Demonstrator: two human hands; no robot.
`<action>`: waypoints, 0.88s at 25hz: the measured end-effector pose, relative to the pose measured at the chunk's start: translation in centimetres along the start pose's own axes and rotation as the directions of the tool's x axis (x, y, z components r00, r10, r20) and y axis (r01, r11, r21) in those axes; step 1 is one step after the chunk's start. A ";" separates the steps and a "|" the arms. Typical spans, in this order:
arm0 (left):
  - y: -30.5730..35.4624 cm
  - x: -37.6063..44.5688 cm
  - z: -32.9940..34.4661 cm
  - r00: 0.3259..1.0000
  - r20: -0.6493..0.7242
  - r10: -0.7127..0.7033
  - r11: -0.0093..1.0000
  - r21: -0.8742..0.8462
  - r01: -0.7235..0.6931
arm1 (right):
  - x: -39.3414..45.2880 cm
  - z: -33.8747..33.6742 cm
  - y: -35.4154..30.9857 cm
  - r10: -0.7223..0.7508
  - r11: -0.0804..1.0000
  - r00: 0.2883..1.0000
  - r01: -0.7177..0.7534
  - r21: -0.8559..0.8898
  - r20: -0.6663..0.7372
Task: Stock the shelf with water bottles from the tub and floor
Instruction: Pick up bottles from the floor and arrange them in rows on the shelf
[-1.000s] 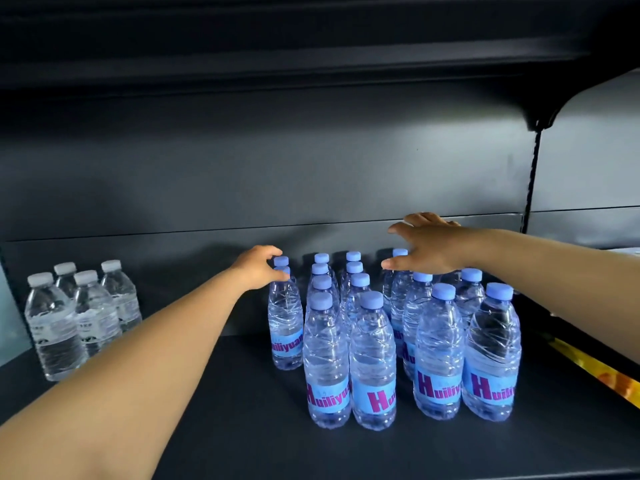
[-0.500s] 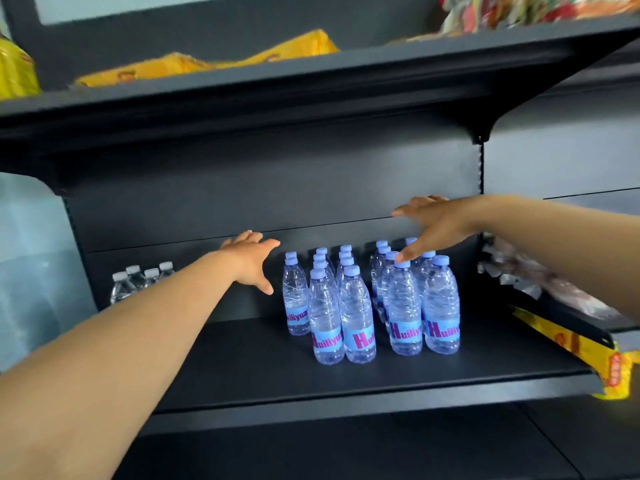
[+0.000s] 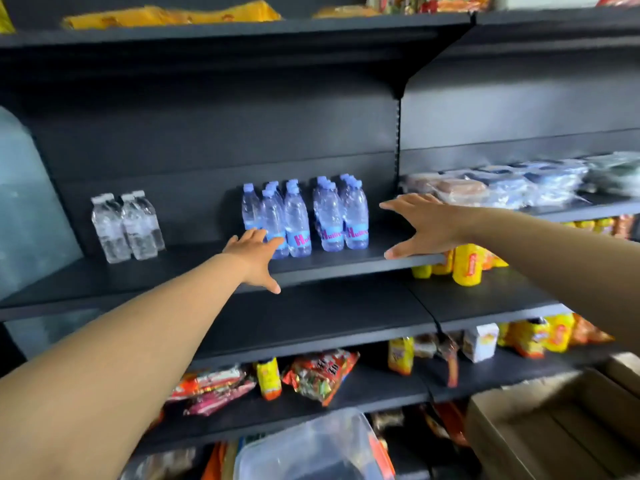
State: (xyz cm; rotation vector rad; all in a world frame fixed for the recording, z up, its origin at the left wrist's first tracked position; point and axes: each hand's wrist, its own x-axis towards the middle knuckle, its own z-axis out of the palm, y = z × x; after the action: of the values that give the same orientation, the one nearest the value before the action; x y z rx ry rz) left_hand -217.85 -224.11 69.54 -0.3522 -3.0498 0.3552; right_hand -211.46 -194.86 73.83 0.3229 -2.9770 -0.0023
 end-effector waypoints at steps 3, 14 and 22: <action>5.0 -1.5 2.9 0.998 0.055 0.033 0.999 -0.027 -0.031 | -4.5 3.3 2.5 0.041 0.995 0.997 -0.047 0.088 0.069; 23.5 -2.4 17.2 0.963 0.207 0.174 0.979 -0.143 -0.146 | -12.3 21.2 12.2 0.062 0.971 0.961 -0.120 0.205 0.269; 37.4 -4.8 32.0 0.956 0.227 0.187 0.917 -0.389 -0.087 | -17.0 38.5 19.8 -0.025 0.939 0.928 -0.106 0.328 0.372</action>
State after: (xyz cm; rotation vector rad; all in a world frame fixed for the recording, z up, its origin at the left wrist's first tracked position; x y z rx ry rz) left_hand -207.43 -196.79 29.65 -0.5858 -3.3542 -0.2079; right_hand -204.84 -172.47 33.61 0.3293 -3.3553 0.5260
